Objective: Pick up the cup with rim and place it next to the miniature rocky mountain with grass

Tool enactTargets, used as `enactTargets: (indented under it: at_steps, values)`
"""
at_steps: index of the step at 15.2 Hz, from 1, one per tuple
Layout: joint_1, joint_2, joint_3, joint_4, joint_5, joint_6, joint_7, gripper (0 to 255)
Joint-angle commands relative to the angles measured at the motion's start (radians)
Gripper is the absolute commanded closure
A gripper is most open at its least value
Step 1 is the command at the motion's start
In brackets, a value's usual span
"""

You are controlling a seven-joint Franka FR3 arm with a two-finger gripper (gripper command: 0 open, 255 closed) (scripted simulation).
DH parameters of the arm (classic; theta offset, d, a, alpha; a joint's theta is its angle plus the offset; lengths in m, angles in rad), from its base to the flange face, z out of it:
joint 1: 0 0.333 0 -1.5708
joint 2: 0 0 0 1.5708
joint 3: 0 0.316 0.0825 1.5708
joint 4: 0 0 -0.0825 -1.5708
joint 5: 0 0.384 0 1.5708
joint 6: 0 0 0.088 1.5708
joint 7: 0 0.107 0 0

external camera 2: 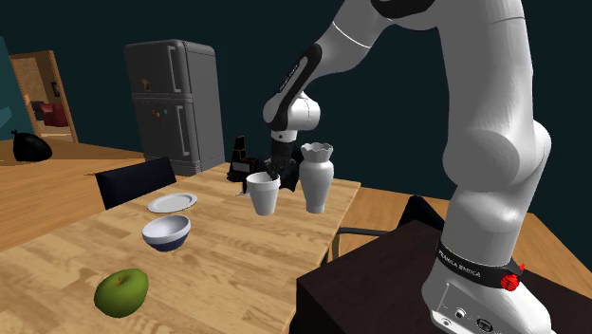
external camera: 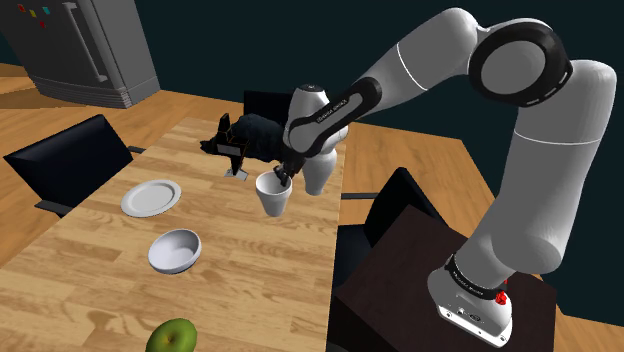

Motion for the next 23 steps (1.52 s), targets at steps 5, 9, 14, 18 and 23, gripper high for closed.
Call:
enactTargets:
  at_steps: [5, 9, 14, 18, 23]
  values:
    - [0.001, -0.058, -0.002, 0.01, -0.006, -0.068, 0.01, 255]
    - [0.001, -0.094, -0.003, 0.021, -0.009, -0.115, 0.016, 255]
    - [0.0, -0.136, -0.005, 0.039, -0.013, -0.174, 0.024, 255]
    - [0.0, -0.166, -0.005, 0.058, -0.016, -0.223, 0.029, 255]
    - [-0.001, -0.2, -0.006, 0.086, -0.019, -0.284, 0.036, 255]
